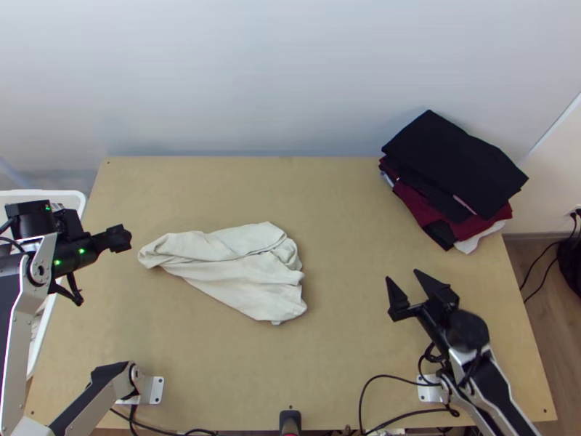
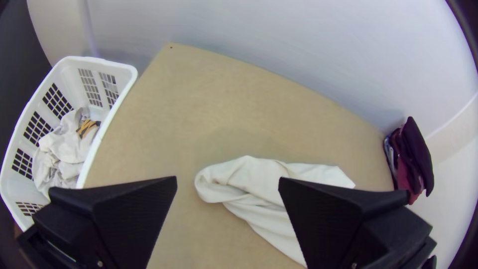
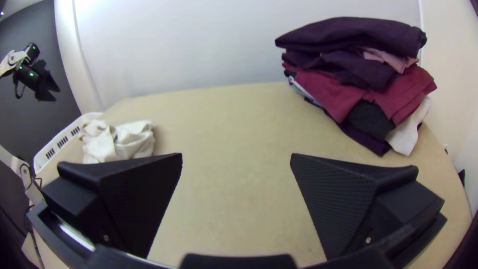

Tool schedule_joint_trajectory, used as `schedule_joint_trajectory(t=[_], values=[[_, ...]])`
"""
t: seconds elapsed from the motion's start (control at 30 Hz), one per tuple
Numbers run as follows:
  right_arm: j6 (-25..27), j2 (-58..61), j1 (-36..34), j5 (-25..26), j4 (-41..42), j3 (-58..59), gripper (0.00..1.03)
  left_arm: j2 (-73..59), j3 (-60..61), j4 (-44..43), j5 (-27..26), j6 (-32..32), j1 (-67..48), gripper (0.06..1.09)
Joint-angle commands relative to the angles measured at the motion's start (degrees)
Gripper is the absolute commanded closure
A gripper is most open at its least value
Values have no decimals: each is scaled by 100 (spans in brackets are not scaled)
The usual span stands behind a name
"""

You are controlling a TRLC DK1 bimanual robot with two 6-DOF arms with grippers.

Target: Fold the t-shirt

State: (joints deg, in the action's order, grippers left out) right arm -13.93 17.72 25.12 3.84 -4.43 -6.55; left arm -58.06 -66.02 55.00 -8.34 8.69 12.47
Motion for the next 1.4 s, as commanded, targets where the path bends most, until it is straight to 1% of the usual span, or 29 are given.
schedule_joint_trajectory(t=[0.0, 0.1, 0.17, 0.2, 0.27, 0.37, 0.47, 0.57, 0.6, 0.63, 0.7, 0.73, 0.77, 0.97, 1.23, 1.37], values=[[-259, 1603, 36, -269, -630, -1174, 5, -3, 186, -183, -1, -122, -16, 10], [-250, 2623, 36, -981, -1421, -1991, 4, -12, 326, -359, -10, -95, -60, 10], [-118, 2825, 115, -1377, -1667, -2184, 4, -12, 414, -438, -10, -43, -113, 10], [40, 2852, 265, -1447, -1702, -2202, 4, -12, 467, -473, -10, -25, -131, 10], [172, 2904, 660, -1447, -1711, -2211, 4, 14, 573, -552, -10, 10, -131, 10], [304, 2939, 1460, -1456, -1974, -2272, 5, 85, 766, -649, -10, 10, -131, 10], [268, 2852, 2102, -1429, -1966, -2211, 5, 146, 880, -719, -10, -7, -87, 10], [286, 2834, 2612, -1113, -1702, -2114, 5, 181, 924, -719, -1, -34, -25, 10], [330, 2843, 2726, -1008, -1500, -2052, 5, 181, 933, -719, -1, -43, 1, 10], [356, 2860, 2787, -955, -1377, -2008, 6, 199, 959, -719, -1, -51, 27, 10], [418, 2931, 2893, -849, -1069, -1947, 11, 234, 1021, -719, -1, -60, 63, 10], [471, 3001, 2946, -849, -981, -1956, 16, 243, 1038, -728, -10, -60, 80, 10], [514, 3115, 3051, -849, -928, -1965, 19, 252, 1065, -728, -10, -60, 89, 10], [550, 3915, 3490, -849, -621, -1973, 19, 296, 1161, -816, -10, -16, 89, 10], [497, 4609, 3490, -849, 170, -1991, 19, 278, 1188, -895, -10, 28, 89, 10], [488, 5075, 3526, -867, 372, -2079, 19, 278, 1241, -921, -10, 28, 89, 10]])
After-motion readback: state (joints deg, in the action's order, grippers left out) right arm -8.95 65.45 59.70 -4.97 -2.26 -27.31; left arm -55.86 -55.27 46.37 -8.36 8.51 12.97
